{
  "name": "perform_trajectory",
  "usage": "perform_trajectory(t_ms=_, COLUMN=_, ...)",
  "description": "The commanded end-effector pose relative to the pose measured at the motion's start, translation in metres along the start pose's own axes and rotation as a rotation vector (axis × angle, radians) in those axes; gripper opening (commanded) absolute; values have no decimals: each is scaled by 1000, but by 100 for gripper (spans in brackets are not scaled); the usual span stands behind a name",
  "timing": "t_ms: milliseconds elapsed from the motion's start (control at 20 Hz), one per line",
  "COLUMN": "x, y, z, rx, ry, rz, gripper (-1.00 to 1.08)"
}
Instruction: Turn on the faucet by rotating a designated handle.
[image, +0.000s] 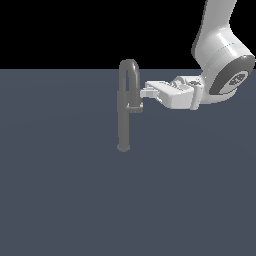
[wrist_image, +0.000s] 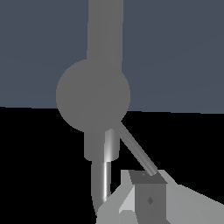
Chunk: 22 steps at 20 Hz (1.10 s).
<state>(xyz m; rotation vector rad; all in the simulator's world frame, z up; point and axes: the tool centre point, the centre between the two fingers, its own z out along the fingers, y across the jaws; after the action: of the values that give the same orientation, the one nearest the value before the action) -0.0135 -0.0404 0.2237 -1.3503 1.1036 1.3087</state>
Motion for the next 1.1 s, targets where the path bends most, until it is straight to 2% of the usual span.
perform_trajectory(t_ms=0, x=0, y=0, z=0, rx=0, ry=0, rz=0, gripper=-100)
perform_trajectory(t_ms=300, x=32, y=23, z=0, rx=0, ry=-5, rz=21, gripper=-100)
perform_trajectory(t_ms=350, x=32, y=23, z=0, rx=0, ry=-5, rz=21, gripper=-100)
perform_trajectory(t_ms=400, x=8, y=11, z=0, rx=-4, ry=2, rz=-21, gripper=-100)
perform_trajectory(t_ms=750, x=61, y=27, z=0, rx=0, ry=-6, rz=20, gripper=-100)
perform_trajectory(t_ms=800, x=61, y=27, z=0, rx=0, ry=-6, rz=20, gripper=-100)
perform_trajectory(t_ms=850, x=28, y=16, z=0, rx=-11, ry=-2, rz=-31, gripper=-100)
perform_trajectory(t_ms=1050, x=53, y=16, z=0, rx=-6, ry=-3, rz=-9, gripper=-100)
